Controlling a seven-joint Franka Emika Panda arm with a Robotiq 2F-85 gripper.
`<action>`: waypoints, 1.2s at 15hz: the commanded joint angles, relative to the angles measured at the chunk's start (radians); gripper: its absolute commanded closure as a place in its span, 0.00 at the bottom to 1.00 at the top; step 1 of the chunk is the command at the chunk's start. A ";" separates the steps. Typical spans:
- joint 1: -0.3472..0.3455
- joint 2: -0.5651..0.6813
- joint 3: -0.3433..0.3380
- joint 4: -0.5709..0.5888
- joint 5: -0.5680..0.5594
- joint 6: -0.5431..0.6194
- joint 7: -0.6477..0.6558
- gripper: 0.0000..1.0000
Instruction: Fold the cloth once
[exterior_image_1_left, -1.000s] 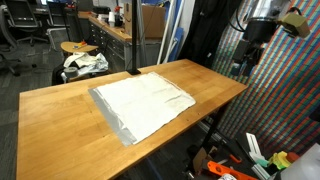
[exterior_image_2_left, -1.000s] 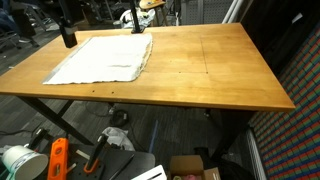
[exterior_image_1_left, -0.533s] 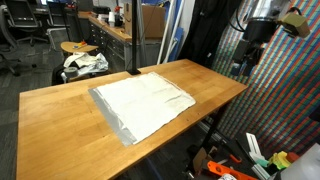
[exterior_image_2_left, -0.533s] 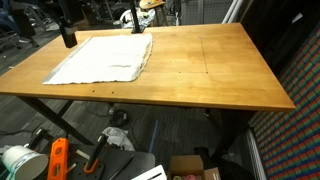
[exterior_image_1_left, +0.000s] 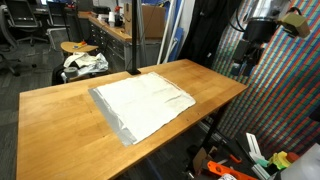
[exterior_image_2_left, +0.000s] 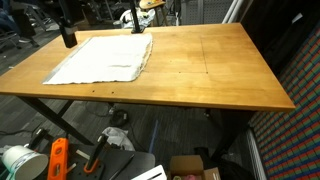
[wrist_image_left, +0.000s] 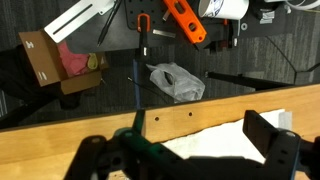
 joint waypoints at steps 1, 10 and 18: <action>-0.014 0.003 0.012 0.001 0.007 -0.001 -0.007 0.00; -0.010 -0.036 0.130 -0.006 -0.010 0.017 0.145 0.00; 0.000 0.037 0.319 0.081 0.015 0.107 0.477 0.00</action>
